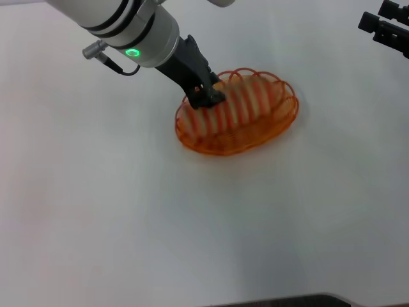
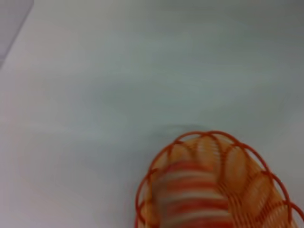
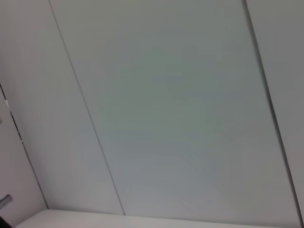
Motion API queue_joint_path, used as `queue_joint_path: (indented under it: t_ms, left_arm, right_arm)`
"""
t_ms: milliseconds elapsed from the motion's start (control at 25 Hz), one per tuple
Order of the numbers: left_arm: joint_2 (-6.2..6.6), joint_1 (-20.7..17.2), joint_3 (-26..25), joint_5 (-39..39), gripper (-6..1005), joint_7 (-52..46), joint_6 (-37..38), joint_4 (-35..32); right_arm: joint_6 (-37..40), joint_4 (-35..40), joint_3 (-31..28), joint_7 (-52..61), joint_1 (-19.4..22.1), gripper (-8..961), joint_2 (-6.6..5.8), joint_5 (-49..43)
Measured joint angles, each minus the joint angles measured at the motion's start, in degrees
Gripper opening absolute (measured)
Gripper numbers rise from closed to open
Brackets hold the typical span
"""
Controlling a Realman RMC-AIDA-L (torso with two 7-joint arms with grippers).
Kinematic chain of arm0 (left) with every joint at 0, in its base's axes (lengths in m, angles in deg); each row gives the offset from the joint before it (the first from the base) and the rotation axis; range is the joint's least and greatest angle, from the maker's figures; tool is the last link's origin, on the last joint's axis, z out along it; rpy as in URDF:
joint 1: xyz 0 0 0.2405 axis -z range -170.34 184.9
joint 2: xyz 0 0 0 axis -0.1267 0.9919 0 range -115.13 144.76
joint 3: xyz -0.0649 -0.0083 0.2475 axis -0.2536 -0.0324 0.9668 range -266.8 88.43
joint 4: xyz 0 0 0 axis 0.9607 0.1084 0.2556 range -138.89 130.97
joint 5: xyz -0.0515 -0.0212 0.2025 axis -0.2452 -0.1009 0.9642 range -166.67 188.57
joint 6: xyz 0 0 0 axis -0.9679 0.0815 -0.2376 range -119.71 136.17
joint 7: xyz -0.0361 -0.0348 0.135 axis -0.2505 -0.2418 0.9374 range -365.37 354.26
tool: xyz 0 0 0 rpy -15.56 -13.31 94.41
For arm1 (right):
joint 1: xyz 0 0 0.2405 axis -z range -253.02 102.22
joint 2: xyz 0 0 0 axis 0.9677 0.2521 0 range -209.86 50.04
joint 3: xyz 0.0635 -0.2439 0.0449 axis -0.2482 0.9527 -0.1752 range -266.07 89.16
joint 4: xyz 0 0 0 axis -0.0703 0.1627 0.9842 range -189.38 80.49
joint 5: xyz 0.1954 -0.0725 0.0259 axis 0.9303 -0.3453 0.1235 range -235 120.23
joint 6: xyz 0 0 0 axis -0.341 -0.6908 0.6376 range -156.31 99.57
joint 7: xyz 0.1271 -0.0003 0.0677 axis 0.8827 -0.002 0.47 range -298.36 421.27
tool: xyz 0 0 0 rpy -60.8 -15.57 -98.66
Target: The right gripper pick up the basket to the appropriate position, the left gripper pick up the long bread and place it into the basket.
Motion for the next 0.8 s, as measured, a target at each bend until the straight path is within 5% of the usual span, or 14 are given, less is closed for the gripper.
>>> queue_joint_path:
  t_ms: [440,800]
  left_arm:
    - [0.08,-1.87,-2.47,-0.53,498,-0.36,-1.85,-0.01]
    - [0.45,-9.42,-18.20,-14.35,794,6.34,-1.62,2.05]
  right_arm:
    - [-0.26,0.00,0.00,0.00,-0.23,735,0.00,0.01]
    - [-0.25,0.02,0.17,-0.43,-0.06,735,-0.11,0.00]
